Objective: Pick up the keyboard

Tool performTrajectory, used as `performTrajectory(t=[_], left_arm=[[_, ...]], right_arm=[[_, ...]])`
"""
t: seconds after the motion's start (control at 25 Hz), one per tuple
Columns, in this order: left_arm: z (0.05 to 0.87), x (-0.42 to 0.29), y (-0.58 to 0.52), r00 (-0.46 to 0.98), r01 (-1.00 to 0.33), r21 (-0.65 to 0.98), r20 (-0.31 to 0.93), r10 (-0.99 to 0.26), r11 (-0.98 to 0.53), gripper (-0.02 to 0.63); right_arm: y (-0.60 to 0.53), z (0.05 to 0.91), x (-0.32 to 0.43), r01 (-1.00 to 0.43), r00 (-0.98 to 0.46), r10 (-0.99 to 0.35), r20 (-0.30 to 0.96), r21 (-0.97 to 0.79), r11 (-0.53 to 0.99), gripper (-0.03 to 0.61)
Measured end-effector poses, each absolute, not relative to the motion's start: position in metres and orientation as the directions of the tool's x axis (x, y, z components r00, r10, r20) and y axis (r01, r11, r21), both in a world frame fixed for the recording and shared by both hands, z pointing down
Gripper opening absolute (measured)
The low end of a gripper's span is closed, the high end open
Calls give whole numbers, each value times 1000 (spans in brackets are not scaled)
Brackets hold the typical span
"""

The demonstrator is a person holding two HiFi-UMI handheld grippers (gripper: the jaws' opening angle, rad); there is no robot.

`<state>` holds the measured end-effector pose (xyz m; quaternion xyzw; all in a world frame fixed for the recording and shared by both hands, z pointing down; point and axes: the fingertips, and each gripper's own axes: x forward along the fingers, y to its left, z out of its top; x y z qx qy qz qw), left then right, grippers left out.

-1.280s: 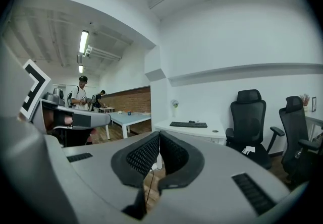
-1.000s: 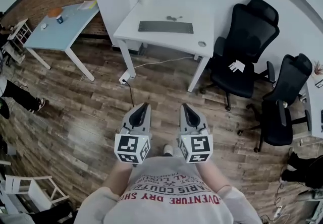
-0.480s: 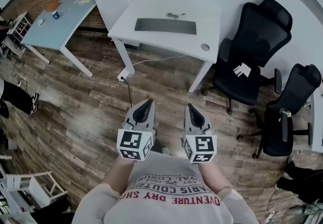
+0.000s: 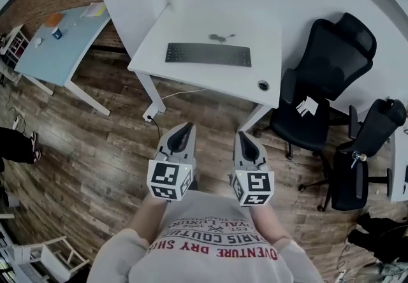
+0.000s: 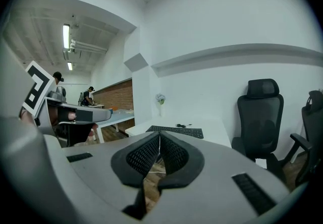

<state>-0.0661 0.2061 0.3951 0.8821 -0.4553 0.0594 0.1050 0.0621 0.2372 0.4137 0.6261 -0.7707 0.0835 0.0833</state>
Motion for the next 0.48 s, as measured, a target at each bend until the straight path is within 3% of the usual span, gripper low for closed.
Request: performTrajectory(t=[0.48], left_arm=[[395,-99,3,638,-770,162,198,-744,-617,35]], right_arm=[[45,405,25,-988,-151,-962,226,6,156,25]])
